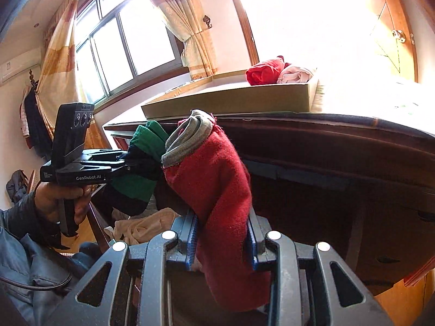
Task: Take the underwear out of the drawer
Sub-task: 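Lift the dark red sock and green-navy sock out of the drawer with both tools, then carry the dark red sock and green-navy sock over the cardboard tray with both tools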
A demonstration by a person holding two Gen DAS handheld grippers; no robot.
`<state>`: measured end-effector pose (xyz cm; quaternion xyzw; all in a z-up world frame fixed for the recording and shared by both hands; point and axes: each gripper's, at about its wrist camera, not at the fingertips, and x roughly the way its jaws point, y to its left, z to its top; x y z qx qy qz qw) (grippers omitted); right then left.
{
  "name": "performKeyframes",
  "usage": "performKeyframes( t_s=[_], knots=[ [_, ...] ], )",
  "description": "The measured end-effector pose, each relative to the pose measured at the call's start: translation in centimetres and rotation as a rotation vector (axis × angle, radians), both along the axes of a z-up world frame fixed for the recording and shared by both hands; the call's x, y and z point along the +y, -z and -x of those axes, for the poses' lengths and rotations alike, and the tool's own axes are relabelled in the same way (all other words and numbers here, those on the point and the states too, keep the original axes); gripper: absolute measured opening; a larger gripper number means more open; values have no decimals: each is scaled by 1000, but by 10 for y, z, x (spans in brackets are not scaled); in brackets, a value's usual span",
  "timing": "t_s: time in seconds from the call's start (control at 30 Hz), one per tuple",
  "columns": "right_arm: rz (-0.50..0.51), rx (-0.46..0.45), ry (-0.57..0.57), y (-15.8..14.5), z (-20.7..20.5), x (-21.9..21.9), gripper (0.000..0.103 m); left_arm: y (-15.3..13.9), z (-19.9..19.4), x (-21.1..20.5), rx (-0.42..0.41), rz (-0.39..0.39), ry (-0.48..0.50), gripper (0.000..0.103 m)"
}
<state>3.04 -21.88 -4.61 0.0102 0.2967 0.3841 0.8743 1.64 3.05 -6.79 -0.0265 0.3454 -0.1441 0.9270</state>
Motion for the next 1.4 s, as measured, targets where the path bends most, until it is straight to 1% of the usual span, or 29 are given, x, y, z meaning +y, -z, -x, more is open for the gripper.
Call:
performKeyframes(
  t_s=[0.33, 0.63, 1.0, 1.4],
  knots=[
    [-44, -39, 6, -4, 3, -8, 32, -9, 4, 7, -58, 11, -26, 28],
    [-105, -74, 17, -5, 8, -17, 32, -11, 10, 10, -105, 17, -42, 28],
    [-143, -110, 23, -5, 11, -23, 32, -14, 16, 11, -161, 23, -65, 28],
    [-204, -165, 23, -6, 16, -32, 32, -19, 26, 11, -239, 2, -105, 28]
  ],
)
